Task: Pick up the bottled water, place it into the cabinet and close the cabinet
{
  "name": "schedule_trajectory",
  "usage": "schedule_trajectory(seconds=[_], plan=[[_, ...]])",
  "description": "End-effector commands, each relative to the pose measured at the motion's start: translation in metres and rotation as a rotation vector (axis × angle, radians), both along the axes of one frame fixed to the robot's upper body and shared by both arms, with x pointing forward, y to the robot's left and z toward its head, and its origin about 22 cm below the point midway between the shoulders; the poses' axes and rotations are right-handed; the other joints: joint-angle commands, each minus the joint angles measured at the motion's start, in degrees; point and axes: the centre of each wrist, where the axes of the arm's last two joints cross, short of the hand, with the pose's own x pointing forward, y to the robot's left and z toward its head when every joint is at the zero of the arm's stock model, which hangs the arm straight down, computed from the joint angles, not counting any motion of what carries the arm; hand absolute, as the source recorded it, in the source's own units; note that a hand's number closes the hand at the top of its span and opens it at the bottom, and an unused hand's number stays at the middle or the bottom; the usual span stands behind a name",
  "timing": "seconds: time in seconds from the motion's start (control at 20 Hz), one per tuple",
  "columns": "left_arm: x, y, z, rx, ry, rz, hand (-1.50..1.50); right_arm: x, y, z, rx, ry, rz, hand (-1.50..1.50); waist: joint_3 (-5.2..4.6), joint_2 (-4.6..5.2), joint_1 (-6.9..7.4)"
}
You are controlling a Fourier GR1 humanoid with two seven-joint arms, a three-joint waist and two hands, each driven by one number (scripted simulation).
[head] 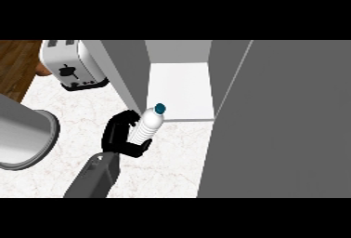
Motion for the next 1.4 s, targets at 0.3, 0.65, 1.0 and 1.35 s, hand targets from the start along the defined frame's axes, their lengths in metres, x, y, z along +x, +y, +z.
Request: schedule_trajectory(seconds=[0.3,0.65,1.0,1.35], plan=[[0.036,-0.052,0.047,-0.032,-0.036,-0.068,1.50,-0.001,-0.015,0.008,0.122,-0.003,0.049,-1.50,-0.07,-0.19,-1.22],[0.044,-0.066,0.065,0.003,-0.037,-0.044,1.50,0.001,-0.033,-0.001,0.108,-0.011,0.054,-1.50,0.02,-0.28,-3.14],[0.060,-0.084,0.097,0.005,-0.062,-0.012,1.50,0.013,-0.041,-0.010,0.121,-0.015,0.068,-1.50,0.14,-0.40,-4.75],[0.069,-0.091,0.109,0.104,-0.015,0.083,1.50,0.014,-0.052,-0.015,0.106,0.002,0.095,-1.50,0.14,0.02,-6.49]])
